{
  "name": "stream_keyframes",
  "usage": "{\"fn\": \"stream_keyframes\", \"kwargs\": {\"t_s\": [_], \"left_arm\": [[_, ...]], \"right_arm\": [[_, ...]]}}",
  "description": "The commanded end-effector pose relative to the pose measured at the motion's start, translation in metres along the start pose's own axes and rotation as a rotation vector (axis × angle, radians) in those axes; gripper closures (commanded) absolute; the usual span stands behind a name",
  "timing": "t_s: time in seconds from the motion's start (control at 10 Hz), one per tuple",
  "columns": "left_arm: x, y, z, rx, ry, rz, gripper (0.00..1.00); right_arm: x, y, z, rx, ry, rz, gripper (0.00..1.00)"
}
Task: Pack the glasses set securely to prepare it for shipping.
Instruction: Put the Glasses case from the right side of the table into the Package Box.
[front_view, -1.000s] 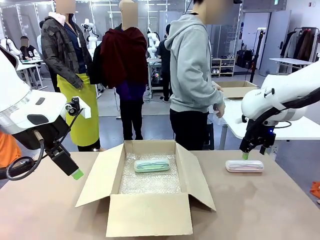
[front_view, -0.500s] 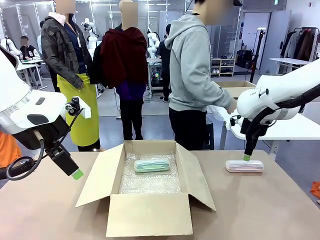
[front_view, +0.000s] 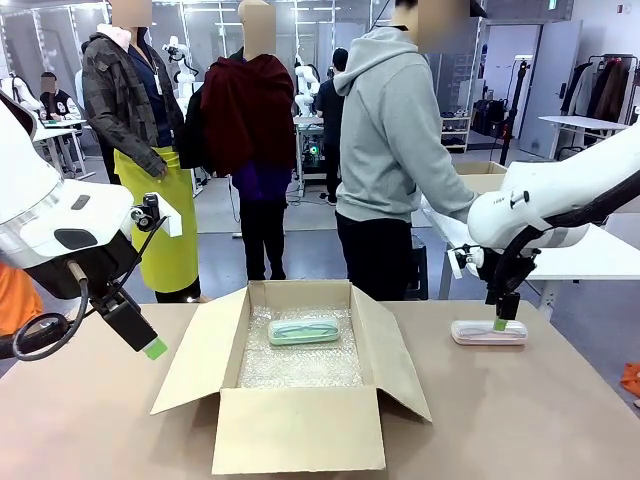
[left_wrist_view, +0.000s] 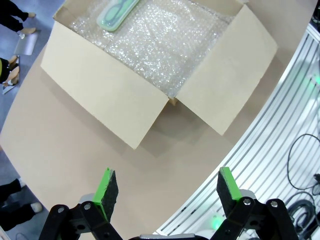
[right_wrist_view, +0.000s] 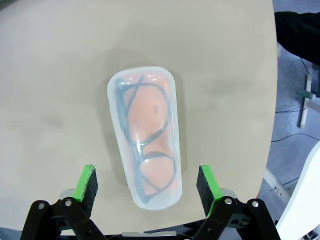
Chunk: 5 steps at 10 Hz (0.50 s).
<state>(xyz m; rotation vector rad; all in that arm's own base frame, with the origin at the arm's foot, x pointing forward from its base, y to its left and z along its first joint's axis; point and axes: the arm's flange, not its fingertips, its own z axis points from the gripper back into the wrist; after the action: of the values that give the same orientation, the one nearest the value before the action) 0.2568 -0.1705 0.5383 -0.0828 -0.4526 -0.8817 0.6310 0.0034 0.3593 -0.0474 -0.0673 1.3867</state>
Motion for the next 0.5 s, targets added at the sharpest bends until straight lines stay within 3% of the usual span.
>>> {"fn": "stream_keyframes", "kwargs": {"t_s": [0.0,0.4], "left_arm": [[0.000,0.001,0.000,0.004,-0.012,-0.014,0.00],[0.000,0.001,0.000,0.004,-0.012,-0.014,0.00]], "right_arm": [[0.003,-0.009,-0.012,0.011,-0.002,0.022,0.00],[0.007,-0.013,-0.037,0.030,0.016,0.010,0.00]]}}
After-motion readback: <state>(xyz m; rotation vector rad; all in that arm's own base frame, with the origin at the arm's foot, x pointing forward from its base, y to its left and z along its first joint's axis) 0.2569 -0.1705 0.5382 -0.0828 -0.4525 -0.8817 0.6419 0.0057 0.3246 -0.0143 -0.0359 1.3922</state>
